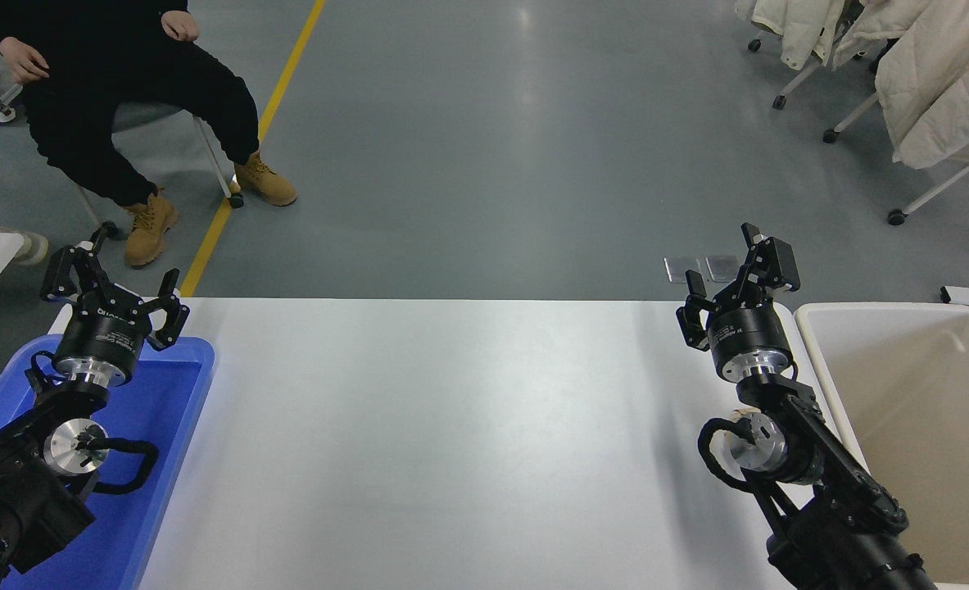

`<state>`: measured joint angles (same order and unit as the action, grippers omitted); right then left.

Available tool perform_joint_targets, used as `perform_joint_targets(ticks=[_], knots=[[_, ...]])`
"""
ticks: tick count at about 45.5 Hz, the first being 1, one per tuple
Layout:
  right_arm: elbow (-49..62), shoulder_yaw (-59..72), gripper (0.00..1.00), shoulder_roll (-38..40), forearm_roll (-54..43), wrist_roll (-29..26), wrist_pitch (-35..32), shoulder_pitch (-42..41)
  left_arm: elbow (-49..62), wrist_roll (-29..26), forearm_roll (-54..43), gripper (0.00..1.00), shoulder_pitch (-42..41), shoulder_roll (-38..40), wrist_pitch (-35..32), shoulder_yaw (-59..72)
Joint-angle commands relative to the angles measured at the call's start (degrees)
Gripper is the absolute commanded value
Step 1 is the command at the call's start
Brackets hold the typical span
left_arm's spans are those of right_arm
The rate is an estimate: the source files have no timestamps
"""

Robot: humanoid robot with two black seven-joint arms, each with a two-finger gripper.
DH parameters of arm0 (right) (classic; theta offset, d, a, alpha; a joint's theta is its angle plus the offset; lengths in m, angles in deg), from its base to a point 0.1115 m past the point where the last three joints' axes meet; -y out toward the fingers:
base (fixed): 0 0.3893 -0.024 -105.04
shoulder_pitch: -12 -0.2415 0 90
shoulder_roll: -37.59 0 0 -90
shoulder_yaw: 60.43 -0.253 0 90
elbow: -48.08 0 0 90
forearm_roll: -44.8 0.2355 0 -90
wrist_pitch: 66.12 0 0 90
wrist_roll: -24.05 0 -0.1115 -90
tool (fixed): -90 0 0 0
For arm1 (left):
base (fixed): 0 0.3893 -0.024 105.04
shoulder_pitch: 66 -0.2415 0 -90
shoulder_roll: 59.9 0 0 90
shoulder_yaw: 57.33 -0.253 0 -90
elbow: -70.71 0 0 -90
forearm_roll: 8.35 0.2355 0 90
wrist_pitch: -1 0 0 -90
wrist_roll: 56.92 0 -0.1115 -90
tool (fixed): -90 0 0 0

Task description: Clean the table surface

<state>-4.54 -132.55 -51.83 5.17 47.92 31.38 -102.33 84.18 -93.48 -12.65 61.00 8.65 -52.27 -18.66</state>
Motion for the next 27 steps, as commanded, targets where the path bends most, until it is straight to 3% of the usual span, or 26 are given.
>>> perform_joint_targets(ticks=[1,20,27], knots=[[1.29,-0.22,1.0,-0.59,-0.63,0.47,-0.03,-0.29,-0.02,0.0,-0.01,1.0,0.0,0.0,0.0,0.0],[-0.38,-0.05,1.0,-0.59,0.69,0.39,0.41,0.42,-0.02,0.0,-0.01,1.0,0.0,0.0,0.0,0.0],[-0.73,1.62,1.0,-0.59,5.69,0.39,-0.38,1.64,-0.02,0.0,-0.01,1.0,0.0,0.0,0.0,0.0]])
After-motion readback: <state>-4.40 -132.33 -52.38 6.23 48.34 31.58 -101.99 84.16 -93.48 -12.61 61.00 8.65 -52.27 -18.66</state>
